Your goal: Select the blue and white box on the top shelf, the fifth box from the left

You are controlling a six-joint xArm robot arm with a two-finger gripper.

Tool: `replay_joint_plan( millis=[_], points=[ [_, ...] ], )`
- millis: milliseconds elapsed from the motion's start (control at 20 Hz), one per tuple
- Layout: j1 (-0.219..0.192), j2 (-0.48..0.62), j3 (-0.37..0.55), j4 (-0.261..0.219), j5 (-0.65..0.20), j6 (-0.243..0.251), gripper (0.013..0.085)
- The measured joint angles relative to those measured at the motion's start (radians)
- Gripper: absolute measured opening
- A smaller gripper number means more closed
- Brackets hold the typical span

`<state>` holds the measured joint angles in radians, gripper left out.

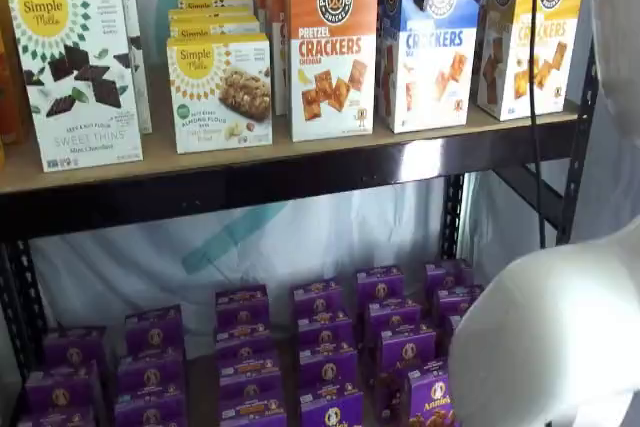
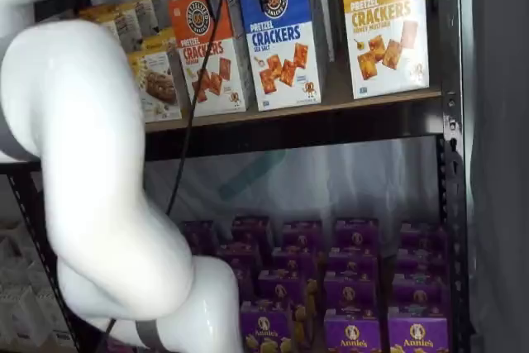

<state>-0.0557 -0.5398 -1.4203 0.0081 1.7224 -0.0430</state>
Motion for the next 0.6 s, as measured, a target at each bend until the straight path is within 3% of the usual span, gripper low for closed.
replay_joint_plan(
  millis=[600],
  points=[
    [-0.054, 0.105, -0.113, 0.024, 0.021, -0.05, 0.085]
  ],
)
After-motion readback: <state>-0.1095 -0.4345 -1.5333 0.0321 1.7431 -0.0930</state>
